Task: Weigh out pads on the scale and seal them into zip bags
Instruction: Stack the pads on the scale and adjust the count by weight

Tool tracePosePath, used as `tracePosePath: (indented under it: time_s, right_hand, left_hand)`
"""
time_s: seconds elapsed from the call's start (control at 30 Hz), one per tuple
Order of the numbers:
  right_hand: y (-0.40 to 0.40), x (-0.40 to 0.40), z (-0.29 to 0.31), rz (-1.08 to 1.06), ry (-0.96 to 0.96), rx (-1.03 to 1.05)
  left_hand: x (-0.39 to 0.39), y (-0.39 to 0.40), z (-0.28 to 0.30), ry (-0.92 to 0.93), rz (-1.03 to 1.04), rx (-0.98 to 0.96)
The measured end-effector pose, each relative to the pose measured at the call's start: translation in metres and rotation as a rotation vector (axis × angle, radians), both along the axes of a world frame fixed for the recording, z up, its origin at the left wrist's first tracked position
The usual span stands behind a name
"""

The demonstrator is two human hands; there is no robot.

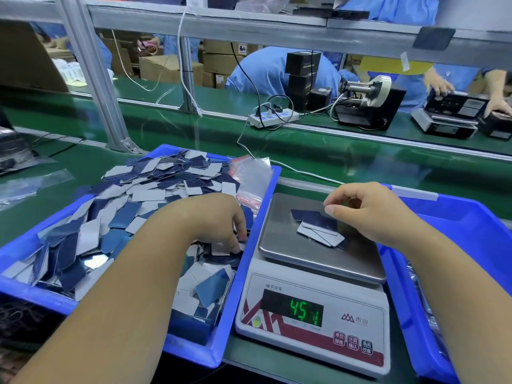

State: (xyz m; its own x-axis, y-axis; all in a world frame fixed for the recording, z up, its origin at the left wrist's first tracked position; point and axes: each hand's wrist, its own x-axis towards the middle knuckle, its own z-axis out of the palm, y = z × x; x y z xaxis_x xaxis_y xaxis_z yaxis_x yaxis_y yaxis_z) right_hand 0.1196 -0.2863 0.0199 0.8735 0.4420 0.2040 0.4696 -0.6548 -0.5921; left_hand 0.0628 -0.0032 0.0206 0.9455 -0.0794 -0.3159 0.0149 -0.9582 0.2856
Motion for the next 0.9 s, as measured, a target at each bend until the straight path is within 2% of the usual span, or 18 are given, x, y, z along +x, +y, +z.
tracePosePath:
  time_s: [0.17, 0.3, 0.43, 0.5, 0.57, 0.63, 0.77, 0.83, 0.9]
  right_hand:
    - [0.0, 0.001, -0.001, 0.0, -0.006, -0.015]
    - [-0.001, 0.002, -0.001, 0.007, 0.005, 0.064]
    - [0.001, 0.001, -0.002, 0.062, 0.055, 0.228]
    - [0.004, -0.001, -0.001, 0.107, 0.111, 0.321]
    - [0.004, 0.0, -0.001, 0.134, 0.132, 0.349]
    - [0.004, 0.001, -0.002, 0.127, 0.119, 0.337]
    - [0.0, 0.006, -0.004, 0.044, 0.042, 0.238]
    - [0.0, 0.005, -0.003, 0.025, 0.025, 0.194]
    - [0.0, 0.005, -0.004, 0.001, 0.002, 0.141]
  left_hand:
    - [0.003, 0.008, -0.002, -0.046, -0.006, -0.079]
    - [0.005, 0.01, 0.013, -0.273, 0.048, -0.167]
    - [0.008, -0.016, 0.026, -0.486, 0.139, -0.511]
    - [0.009, -0.042, 0.025, -0.444, 0.179, -0.737]
    - [0.012, -0.066, 0.02, -0.374, 0.216, -0.838]
    - [0.016, -0.081, 0.011, -0.364, 0.217, -0.755]
    - [0.017, -0.083, -0.001, -0.427, 0.187, -0.388]
    - [0.016, -0.078, -0.002, -0.449, 0.22, -0.325]
    - [0.017, -0.071, 0.0, -0.459, 0.253, -0.341]
